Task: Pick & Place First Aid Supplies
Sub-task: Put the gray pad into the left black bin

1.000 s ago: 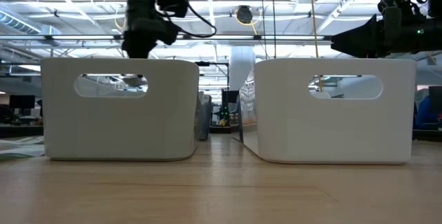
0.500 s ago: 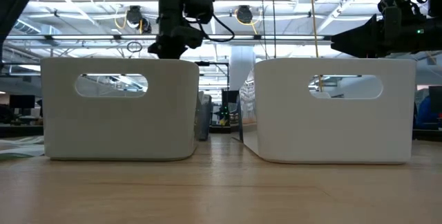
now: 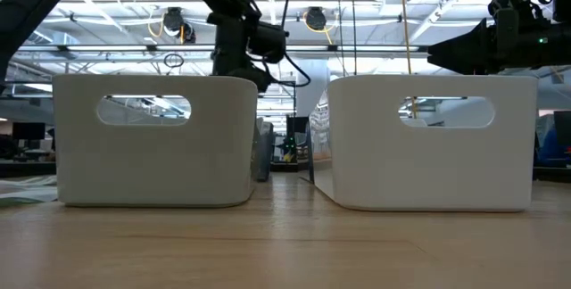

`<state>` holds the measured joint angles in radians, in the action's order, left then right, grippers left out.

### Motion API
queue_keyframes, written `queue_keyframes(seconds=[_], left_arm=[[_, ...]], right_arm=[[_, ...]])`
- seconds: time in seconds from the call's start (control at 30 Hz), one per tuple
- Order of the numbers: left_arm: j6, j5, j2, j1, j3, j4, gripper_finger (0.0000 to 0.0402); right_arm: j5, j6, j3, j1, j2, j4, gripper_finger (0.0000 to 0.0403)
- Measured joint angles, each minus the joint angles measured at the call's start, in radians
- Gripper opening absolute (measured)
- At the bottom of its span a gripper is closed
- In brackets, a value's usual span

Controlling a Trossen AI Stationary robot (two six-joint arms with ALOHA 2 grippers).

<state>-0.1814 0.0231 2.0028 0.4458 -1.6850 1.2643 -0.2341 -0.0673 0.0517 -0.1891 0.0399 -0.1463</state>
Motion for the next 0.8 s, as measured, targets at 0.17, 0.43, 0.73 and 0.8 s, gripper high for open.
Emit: queue_keyframes(seconds=[0.17,0.43,0.73,0.8], left_arm=[[-0.005,-0.049,0.027,0.004,0.032,-0.077,0.0011],[-0.005,-0.056,0.056,0.004,0.078,-0.115,0.0025],[-0.005,-0.06,0.055,0.004,0.079,-0.138,0.0027],[-0.005,-0.08,0.055,0.004,0.079,-0.149,0.0037]], right_arm=[[0.0,0.0,0.0,0.0,0.0,0.0,0.0279],[0.0,0.0,0.0,0.0,0.0,0.0,0.0279],[0.0,0.0,0.0,0.0,0.0,0.0,0.0279],[0.0,0.0,0.0,0.0,0.0,0.0,0.0279]])
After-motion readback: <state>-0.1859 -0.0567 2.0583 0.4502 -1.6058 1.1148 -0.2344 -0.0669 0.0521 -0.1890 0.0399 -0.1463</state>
